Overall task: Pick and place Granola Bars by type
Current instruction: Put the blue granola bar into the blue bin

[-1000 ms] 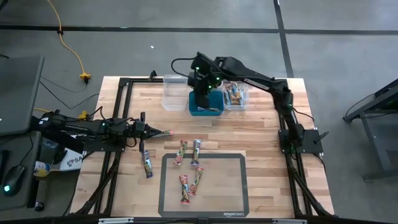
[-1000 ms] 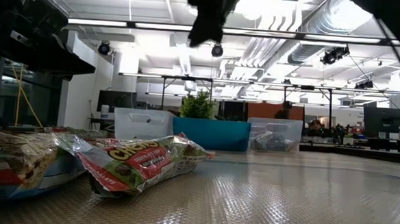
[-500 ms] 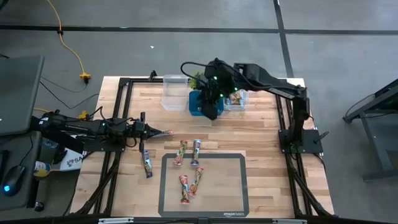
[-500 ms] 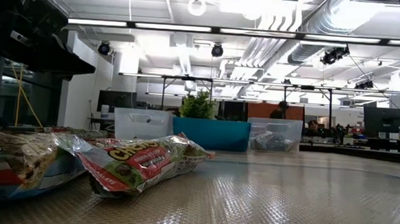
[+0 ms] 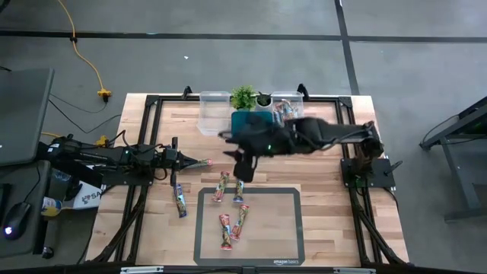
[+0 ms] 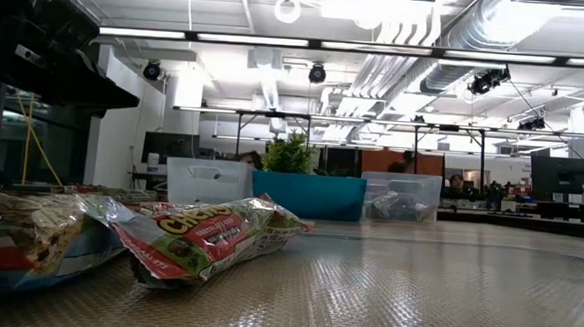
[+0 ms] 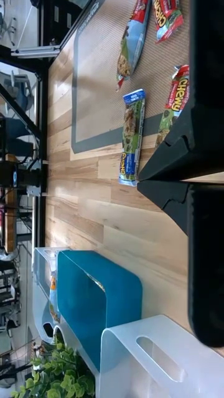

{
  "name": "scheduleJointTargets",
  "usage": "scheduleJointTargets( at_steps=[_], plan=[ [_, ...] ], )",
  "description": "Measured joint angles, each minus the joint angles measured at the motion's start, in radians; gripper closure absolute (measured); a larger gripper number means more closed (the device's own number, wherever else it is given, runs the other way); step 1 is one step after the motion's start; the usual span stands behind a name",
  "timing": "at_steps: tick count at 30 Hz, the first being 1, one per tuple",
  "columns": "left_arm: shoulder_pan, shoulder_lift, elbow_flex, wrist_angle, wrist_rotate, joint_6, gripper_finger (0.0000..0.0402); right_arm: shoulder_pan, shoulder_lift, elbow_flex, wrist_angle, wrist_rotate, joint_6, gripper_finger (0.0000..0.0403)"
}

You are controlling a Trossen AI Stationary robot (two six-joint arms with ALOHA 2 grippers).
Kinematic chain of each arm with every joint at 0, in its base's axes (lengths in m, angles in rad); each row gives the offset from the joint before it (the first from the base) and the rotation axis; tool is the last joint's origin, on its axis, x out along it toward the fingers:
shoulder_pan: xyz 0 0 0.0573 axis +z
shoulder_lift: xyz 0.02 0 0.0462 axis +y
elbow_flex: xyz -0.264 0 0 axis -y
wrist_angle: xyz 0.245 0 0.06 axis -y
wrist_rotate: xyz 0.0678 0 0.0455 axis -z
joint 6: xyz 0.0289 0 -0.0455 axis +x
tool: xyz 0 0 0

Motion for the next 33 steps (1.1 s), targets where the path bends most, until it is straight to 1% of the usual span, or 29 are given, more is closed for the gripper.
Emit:
scheduleJointTargets(
  at_steps=[7, 12, 14, 16, 19, 23, 25, 27, 31, 33],
  plan=[
    [0.000, 0.000, 0.000, 0.000, 0.000, 0.000, 0.0400, 0.042, 0.072, 0.000, 0.020, 0.072, 0.096, 0.0261],
    [0.000, 0.000, 0.000, 0.000, 0.000, 0.000, 0.0400, 0.065, 0.115, 0.000, 0.033, 0.149, 0.167, 0.0261],
    [0.000, 0.000, 0.000, 0.000, 0.000, 0.000, 0.0400, 0.077, 0.121, -0.022, 0.050, 0.186, 0.202, 0.0260],
    [0.000, 0.000, 0.000, 0.000, 0.000, 0.000, 0.0400, 0.092, 0.118, -0.071, 0.083, 0.231, 0.246, 0.0261],
    [0.000, 0.000, 0.000, 0.000, 0.000, 0.000, 0.0400, 0.119, 0.097, -0.191, 0.155, 0.287, 0.328, 0.0261],
    [0.000, 0.000, 0.000, 0.000, 0.000, 0.000, 0.0400, 0.150, 0.028, -0.421, 0.305, 0.352, 0.497, 0.0261],
    [0.000, 0.000, 0.000, 0.000, 0.000, 0.000, 0.0400, 0.151, -0.003, -0.534, 0.379, 0.355, 0.581, 0.0261],
    [0.000, 0.000, 0.000, 0.000, 0.000, 0.000, 0.0400, 0.137, -0.029, -0.619, 0.415, 0.326, 0.675, 0.0262],
    [0.000, 0.000, 0.000, 0.000, 0.000, 0.000, 0.0400, 0.089, -0.050, -0.725, 0.416, 0.215, 0.878, 0.0265],
    [0.000, 0.000, 0.000, 0.000, 0.000, 0.000, 0.0400, 0.056, -0.050, -0.761, 0.412, 0.132, 0.965, 0.0265]
  ],
)
